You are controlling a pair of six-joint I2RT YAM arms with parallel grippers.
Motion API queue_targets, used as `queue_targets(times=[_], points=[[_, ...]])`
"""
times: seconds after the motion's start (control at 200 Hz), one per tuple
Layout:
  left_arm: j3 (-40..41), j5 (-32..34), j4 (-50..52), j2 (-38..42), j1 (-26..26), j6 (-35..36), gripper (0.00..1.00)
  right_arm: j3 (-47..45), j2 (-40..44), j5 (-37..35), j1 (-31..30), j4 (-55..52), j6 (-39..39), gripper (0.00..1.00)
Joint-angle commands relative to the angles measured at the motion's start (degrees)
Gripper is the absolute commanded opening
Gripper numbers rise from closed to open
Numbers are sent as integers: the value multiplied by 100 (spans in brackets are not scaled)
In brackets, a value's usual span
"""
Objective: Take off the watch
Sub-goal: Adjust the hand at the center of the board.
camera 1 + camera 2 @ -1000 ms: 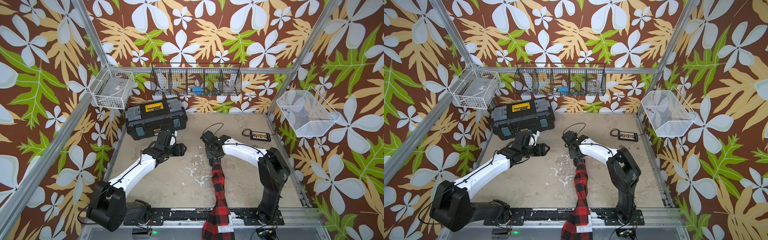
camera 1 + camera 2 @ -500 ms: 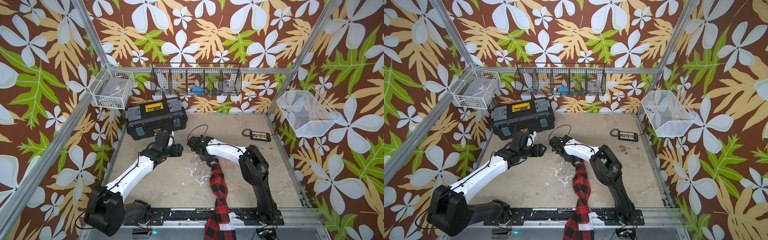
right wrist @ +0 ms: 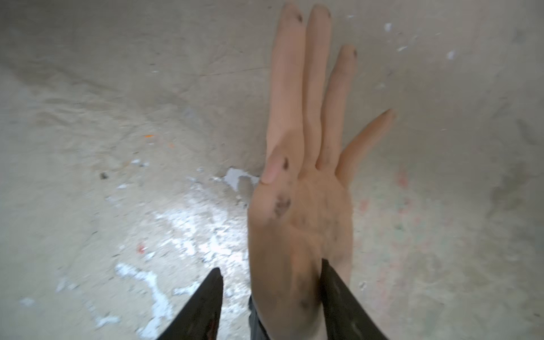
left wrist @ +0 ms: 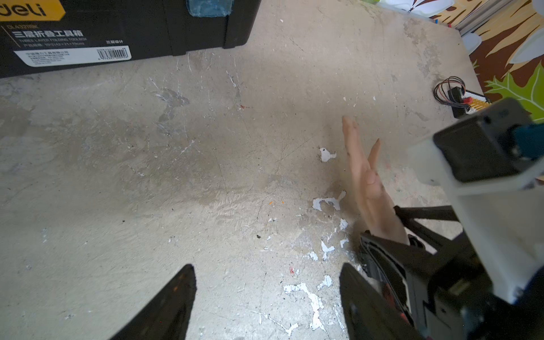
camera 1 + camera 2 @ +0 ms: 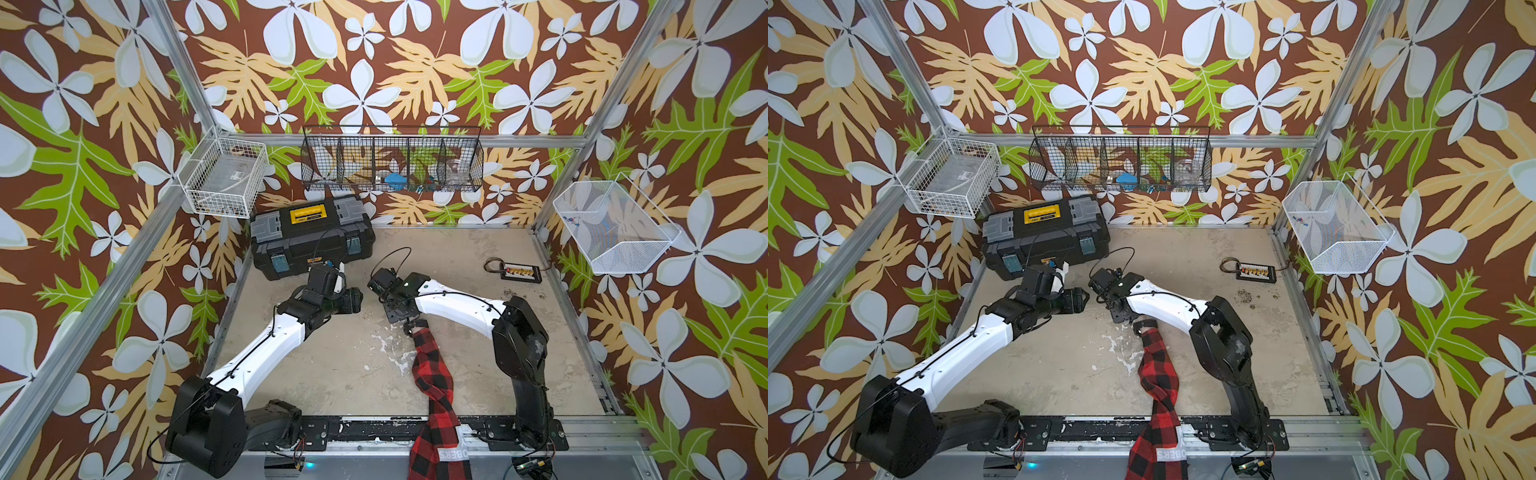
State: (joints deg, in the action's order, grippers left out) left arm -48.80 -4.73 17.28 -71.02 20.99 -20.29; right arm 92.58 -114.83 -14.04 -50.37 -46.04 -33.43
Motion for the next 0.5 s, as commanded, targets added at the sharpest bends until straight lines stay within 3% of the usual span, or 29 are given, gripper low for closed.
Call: queue_targets(times=[0.0, 0.15, 0.495], points=[[26, 51, -52, 58, -15, 8, 78, -210, 239, 1066, 18, 711, -179, 59], [70, 8, -169, 165, -9, -51, 78, -782, 771, 1981, 227, 1481, -380, 64], [90, -819, -447, -131, 43, -406, 74, -2497, 2421, 2948, 1219, 2611, -222, 64]])
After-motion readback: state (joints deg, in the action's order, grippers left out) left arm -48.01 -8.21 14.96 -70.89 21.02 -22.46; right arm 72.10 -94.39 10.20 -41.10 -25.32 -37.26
